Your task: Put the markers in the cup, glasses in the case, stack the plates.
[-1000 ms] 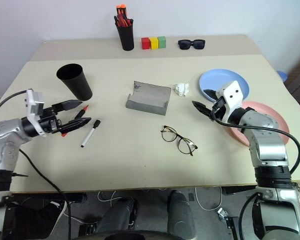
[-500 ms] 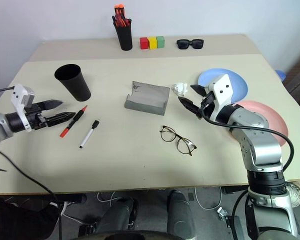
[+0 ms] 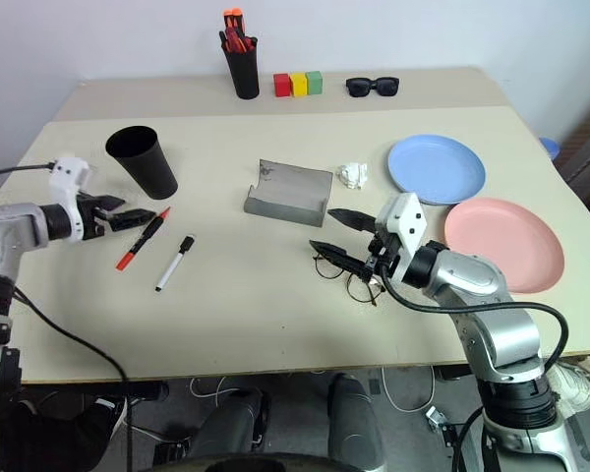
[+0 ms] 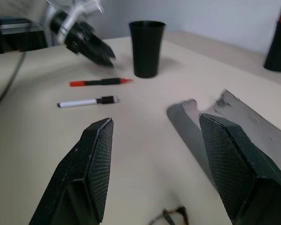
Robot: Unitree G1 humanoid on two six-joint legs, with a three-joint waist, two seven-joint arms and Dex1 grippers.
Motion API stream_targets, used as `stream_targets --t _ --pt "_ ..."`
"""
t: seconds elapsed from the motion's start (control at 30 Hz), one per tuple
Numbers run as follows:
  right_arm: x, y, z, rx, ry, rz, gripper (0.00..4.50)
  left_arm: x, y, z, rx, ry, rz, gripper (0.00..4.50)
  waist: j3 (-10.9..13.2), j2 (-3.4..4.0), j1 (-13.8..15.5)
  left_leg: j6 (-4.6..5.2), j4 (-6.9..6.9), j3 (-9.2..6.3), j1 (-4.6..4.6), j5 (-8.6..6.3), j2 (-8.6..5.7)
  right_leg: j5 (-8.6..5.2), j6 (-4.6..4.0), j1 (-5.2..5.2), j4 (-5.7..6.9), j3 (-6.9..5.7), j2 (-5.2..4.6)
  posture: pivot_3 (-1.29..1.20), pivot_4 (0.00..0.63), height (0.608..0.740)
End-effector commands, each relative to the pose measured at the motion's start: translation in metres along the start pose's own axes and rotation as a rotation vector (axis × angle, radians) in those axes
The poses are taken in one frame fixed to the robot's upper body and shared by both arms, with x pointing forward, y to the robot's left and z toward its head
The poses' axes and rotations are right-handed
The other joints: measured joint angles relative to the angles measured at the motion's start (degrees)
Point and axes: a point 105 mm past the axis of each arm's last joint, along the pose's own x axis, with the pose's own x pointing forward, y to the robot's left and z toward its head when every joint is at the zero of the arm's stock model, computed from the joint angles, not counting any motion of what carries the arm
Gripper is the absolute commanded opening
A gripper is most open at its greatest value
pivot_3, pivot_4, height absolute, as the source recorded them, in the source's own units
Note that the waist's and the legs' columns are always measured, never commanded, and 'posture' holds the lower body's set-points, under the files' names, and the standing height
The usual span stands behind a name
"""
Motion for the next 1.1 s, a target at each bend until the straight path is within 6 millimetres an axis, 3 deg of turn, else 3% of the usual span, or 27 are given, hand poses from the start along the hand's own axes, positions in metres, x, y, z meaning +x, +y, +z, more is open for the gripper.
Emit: stream_targets --t 0.03,0.47,0.6,0.7,0.87,0.97,1.1 --pt "-0.002 0.005 0.011 -0.052 -0.035 0.0 2.94 -0.001 0.004 0.009 0.019 0.003 0.02 4.5 0.0 0.0 0.2 0.0 0.0 0.0 0.0 0.0 0.0 0.0 0.0 0.0 0.0 0.0 0.0 0.0 0.15 0.74" --pt "-0.001 0.001 0.005 -0.049 -0.025 -0.037 2.94 0.03 -0.016 0.007 0.034 0.087 -0.062 4.5 0.0 -0.02 0.4 -0.01 0.04 -0.03 -0.01 0.0 -0.02 0.0 0.0 0.04 0.0 0.0 0.0 0.0 0.15 0.74" --pt "-0.001 -0.002 0.003 -0.052 -0.022 -0.05 2.94 0.032 -0.018 -0.005 0.028 0.186 -0.071 4.5 0.0 -0.02 0.4 -0.01 0.05 -0.03 0.0 0.01 -0.03 0.0 0.0 0.05 0.02 0.0 0.0 0.0 0.15 0.74" --pt "-0.002 -0.004 0.004 -0.062 -0.019 -0.063 3.0 0.033 -0.016 -0.012 0.026 0.232 -0.055 3.73 0.0 -0.01 0.4 0.0 0.05 -0.02 0.0 0.0 -0.03 0.0 0.01 0.05 0.02 0.0 0.0 0.0 0.15 0.74" --pt "-0.004 -0.007 0.002 -0.07 -0.01 -0.073 3.0 0.032 -0.022 -0.012 0.024 0.245 -0.095 1.24 0.0 -0.01 0.4 0.0 0.05 -0.02 0.01 0.0 -0.03 0.0 0.01 0.06 0.02 0.0 0.0 0.0 0.15 0.74" --pt "-0.001 -0.006 0.001 -0.072 -0.011 -0.072 3.0 0.029 -0.023 -0.007 0.055 0.237 -0.102 0.03 0.0 -0.01 0.4 0.0 0.05 -0.02 0.01 0.0 -0.03 0.0 0.01 0.06 0.02 0.0 0.0 0.0 0.15 0.74" --pt "-0.001 -0.008 0.001 -0.076 -0.013 -0.076 3.0 0.017 -0.031 0.012 0.056 0.151 -0.175 0.03 0.0 -0.01 0.4 0.0 0.05 -0.02 0.0 0.0 -0.02 0.0 0.01 0.05 0.02 0.0 0.0 0.0 0.15 0.74"
